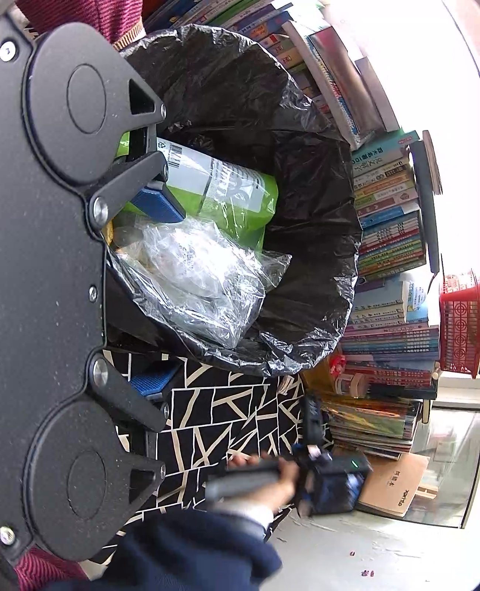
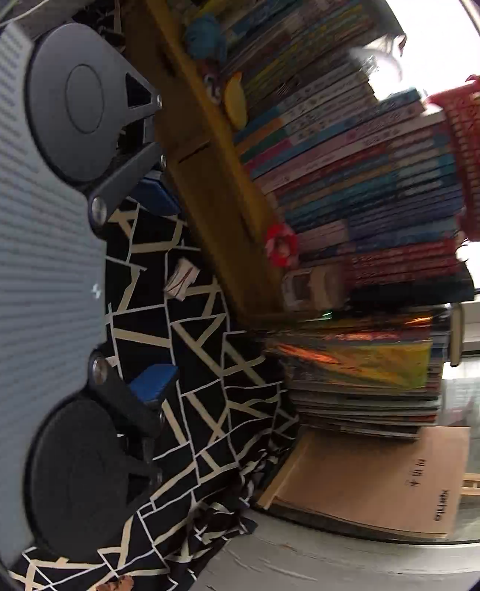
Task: Collect trash
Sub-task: 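Move the right gripper to the small pink-white wrapper on the cloth, then grasp the pink-white wrapper with the right gripper and lift it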
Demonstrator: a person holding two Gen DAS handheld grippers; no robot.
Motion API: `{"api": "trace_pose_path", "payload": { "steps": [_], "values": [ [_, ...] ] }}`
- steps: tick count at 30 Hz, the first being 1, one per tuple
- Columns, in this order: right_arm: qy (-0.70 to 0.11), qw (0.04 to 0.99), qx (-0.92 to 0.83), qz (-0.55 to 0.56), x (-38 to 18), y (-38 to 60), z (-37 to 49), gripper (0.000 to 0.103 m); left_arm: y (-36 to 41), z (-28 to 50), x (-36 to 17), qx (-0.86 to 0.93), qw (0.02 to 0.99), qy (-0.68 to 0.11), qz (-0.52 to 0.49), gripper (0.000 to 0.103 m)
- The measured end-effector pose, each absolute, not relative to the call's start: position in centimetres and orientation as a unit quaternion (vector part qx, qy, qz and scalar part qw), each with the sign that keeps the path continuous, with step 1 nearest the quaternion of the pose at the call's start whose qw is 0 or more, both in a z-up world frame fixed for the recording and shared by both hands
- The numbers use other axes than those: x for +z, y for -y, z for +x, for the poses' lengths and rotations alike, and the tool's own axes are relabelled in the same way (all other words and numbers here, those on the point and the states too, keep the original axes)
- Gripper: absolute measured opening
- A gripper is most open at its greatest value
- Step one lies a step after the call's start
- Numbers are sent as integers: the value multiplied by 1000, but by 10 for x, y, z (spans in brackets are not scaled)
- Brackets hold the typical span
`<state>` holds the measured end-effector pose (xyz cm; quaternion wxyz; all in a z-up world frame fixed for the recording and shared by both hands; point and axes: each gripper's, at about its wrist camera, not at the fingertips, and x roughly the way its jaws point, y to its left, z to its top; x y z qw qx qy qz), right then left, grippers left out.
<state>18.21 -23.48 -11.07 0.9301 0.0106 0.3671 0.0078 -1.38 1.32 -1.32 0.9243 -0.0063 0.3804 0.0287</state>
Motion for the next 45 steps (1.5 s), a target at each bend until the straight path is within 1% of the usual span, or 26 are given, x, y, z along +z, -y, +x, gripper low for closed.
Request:
{"api": "trace_pose_path", "payload": {
  "steps": [8, 13, 15, 16, 17, 19, 24, 29, 35, 40, 45],
  "values": [
    [-390, 920, -30, 10, -171, 217, 245, 93, -10, -11, -16, 13, 924, -383, -6, 80],
    [-398, 915, -63, 27, -188, 212, 286, 94, -9, -5, -20, 10, 922, -387, 0, 80],
    [-421, 904, -70, 26, -198, 211, 299, 95, -11, -2, -22, 12, 921, -391, -1, 80],
    [-434, 898, -72, 23, -203, 210, 303, 85, -11, -1, -23, 14, 920, -392, -1, 80],
    [-443, 894, -70, 24, -208, 209, 305, 81, -12, -1, -23, 16, 920, -393, -1, 80],
    [-423, 903, -69, 14, -206, 204, 297, 46, -12, -1, -24, 18, 919, -393, -1, 80],
    [-425, 904, -32, 34, -197, 206, 274, 46, -12, -2, -24, 21, 920, -392, 0, 80],
    [-429, 901, -8, 60, -167, 222, 245, 46, -14, -3, -24, 29, 919, -394, -5, 80],
    [-418, 907, 42, 29, -104, 223, 204, 46, -17, -2, -23, 28, 915, -401, -17, 80],
    [-393, 913, 105, 21, -44, 208, 160, 46, -21, -1, -22, 28, 913, -406, -27, 80],
    [-342, 921, 183, 40, 11, 183, 108, 46, -21, -2, -23, 32, 912, -408, -31, 80]
  ]
}}
